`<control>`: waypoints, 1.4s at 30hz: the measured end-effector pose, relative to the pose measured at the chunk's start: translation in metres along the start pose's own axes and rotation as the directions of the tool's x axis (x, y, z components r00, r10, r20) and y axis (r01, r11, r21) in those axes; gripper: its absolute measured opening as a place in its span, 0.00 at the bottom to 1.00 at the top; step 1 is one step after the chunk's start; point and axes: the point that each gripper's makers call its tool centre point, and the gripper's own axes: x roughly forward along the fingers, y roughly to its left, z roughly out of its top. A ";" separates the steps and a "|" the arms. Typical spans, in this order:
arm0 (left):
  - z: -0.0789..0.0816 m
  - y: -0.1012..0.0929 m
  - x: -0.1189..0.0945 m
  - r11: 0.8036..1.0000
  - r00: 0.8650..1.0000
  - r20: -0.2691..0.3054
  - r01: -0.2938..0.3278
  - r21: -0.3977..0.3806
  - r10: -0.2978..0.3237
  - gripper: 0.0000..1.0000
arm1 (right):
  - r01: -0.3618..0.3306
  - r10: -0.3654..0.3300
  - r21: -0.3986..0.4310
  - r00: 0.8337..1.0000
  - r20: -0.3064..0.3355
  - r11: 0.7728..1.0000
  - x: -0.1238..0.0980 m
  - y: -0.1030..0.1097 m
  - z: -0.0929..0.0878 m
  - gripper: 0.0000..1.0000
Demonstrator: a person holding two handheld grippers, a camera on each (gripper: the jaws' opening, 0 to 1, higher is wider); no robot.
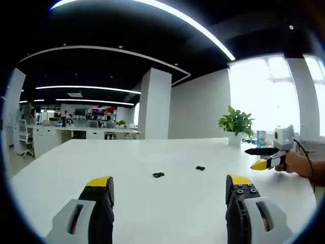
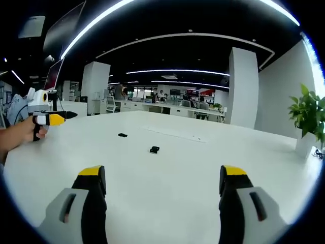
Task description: Snap the two parts of the plastic buckle together until the buckle closes and remains connected.
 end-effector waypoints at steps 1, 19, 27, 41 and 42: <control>-0.001 0.001 0.003 1.000 1.000 -0.006 0.002 -0.002 -0.002 0.93 | -0.003 0.003 -0.002 1.000 -0.002 1.000 0.001 0.001 0.000 0.93; -0.010 0.013 0.032 1.000 0.998 -0.059 0.015 -0.007 -0.015 0.92 | -0.028 0.029 0.014 0.998 -0.055 1.000 0.032 0.004 -0.005 0.87; -0.009 0.012 0.044 0.999 0.997 -0.067 0.028 -0.023 -0.029 0.92 | -0.046 0.046 -0.002 0.996 -0.077 0.999 0.045 0.008 -0.006 0.86; -0.016 0.010 0.054 0.999 0.994 -0.098 0.038 -0.016 -0.039 0.92 | -0.044 0.044 0.000 0.995 -0.086 0.999 0.061 0.009 -0.006 0.83; -0.016 0.010 0.054 0.999 0.994 -0.098 0.035 -0.014 -0.037 0.92 | -0.046 0.045 -0.003 0.995 -0.088 0.999 0.062 0.010 -0.006 0.83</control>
